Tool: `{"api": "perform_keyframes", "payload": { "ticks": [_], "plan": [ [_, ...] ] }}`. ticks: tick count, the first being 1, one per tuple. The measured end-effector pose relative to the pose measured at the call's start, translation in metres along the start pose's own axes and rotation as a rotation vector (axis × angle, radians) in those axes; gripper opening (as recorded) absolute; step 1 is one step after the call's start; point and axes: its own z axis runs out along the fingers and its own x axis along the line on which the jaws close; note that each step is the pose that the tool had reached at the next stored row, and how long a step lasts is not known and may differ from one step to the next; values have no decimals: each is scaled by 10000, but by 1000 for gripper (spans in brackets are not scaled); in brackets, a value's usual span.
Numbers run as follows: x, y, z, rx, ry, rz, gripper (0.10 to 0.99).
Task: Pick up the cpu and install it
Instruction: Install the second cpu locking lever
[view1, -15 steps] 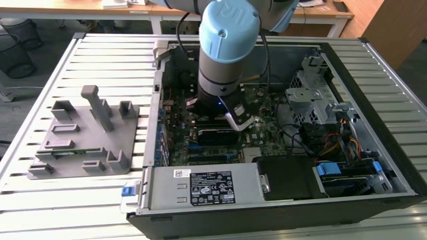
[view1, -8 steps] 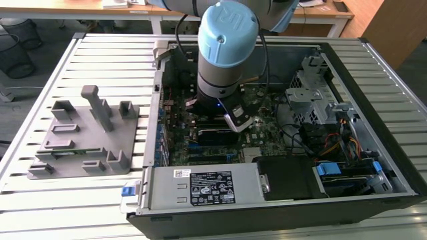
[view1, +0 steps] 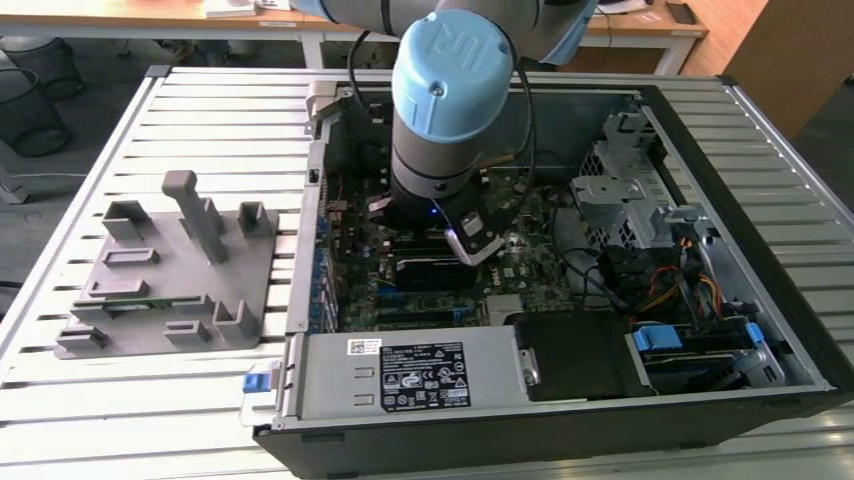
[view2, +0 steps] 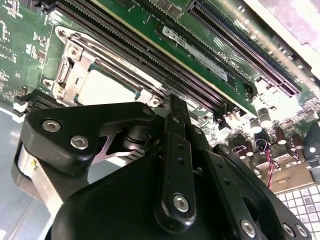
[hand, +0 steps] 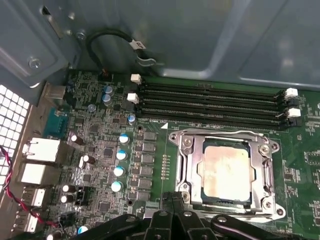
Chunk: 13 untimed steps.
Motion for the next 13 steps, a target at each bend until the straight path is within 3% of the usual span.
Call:
{"api": "perform_keyframes", "payload": {
  "ticks": [6, 9, 13],
  "plan": [
    [4, -7, 24, -131, -13, -3, 106],
    [6, -7, 20, -130, -10, -2, 106],
    [7, 17, -46, -130, -10, -2, 106]
  ]
}}
